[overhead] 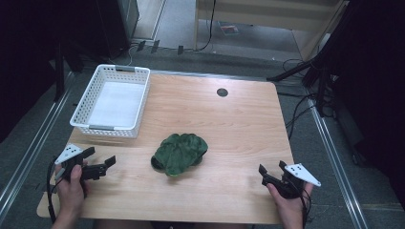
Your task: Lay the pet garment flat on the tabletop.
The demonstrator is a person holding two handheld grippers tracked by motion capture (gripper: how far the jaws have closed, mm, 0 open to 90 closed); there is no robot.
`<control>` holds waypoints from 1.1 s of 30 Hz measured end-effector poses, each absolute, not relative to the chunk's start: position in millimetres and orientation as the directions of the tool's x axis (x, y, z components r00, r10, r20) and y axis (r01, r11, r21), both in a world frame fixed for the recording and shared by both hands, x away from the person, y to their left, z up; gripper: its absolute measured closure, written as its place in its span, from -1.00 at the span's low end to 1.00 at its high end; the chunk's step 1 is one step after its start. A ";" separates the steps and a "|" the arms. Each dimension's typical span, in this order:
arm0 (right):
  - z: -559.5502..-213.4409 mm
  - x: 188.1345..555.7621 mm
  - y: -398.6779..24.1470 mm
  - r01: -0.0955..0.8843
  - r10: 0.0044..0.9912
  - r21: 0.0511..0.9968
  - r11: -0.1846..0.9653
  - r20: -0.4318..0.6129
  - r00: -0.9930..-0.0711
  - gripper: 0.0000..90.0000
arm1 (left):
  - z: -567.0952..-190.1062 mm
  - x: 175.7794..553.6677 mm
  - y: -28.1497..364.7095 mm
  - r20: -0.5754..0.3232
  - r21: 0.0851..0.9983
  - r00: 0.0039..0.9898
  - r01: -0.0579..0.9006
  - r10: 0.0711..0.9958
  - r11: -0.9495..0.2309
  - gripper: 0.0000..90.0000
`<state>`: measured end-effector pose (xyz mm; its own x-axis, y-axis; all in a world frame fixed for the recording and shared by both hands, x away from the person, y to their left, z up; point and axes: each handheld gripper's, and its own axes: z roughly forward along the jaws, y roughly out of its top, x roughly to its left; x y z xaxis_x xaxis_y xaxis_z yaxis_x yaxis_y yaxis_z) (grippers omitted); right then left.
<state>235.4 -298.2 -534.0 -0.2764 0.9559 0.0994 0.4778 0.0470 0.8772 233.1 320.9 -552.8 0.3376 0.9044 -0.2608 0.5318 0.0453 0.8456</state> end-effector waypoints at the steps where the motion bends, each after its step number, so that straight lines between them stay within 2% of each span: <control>1: -533.0 234.9 -293.6 0.473 0.953 0.878 0.068 0.082 -0.290 -0.61 | -552.8 233.3 320.7 -0.262 0.845 0.338 0.533 0.904 0.046 -1.00; 6: -529.1 235.7 -269.7 0.457 0.937 0.880 0.131 0.040 -0.346 -0.58 | -552.7 234.4 318.9 -0.259 0.844 0.341 0.535 0.904 0.040 -1.00; 13: -507.0 232.4 -238.4 0.405 0.904 0.905 0.131 0.059 -0.423 -0.58 | -553.0 234.5 319.6 -0.264 0.847 0.335 0.530 0.904 0.051 -1.00; 16: -493.6 232.4 -214.3 0.371 0.889 0.906 0.204 -0.013 -0.458 -0.55 | -552.9 235.1 319.2 -0.265 0.845 0.335 0.532 0.904 0.051 -1.00; 19: -488.1 233.0 -200.7 0.355 0.878 0.907 0.225 -0.031 -0.477 -0.54 | -552.9 235.2 318.8 -0.261 0.846 0.334 0.532 0.906 0.048 -1.00; 22: -476.6 232.2 -171.1 0.329 0.833 0.906 0.266 -0.044 -0.552 -0.54 | -552.9 235.4 318.1 -0.260 0.846 0.333 0.531 0.906 0.048 -1.00; 23: -476.6 232.2 -171.1 0.329 0.833 0.906 0.266 -0.044 -0.552 -0.54 | -552.9 235.4 318.1 -0.260 0.846 0.333 0.531 0.906 0.048 -1.00; 24: -468.8 233.2 -152.2 0.304 0.797 0.908 0.288 -0.051 -0.602 -0.54 | -553.0 235.4 318.3 -0.261 0.846 0.334 0.531 0.906 0.048 -1.00; 32: -444.4 251.8 -94.5 0.237 0.689 0.906 0.349 -0.077 -0.721 -0.54 | -552.8 234.9 318.8 -0.263 0.847 0.335 0.529 0.905 0.050 -1.00; 33: -443.9 256.5 -76.5 0.226 0.640 0.891 0.394 -0.090 -0.763 -0.54 | -552.8 234.9 318.5 -0.259 0.850 0.337 0.525 0.905 0.048 -1.00</control>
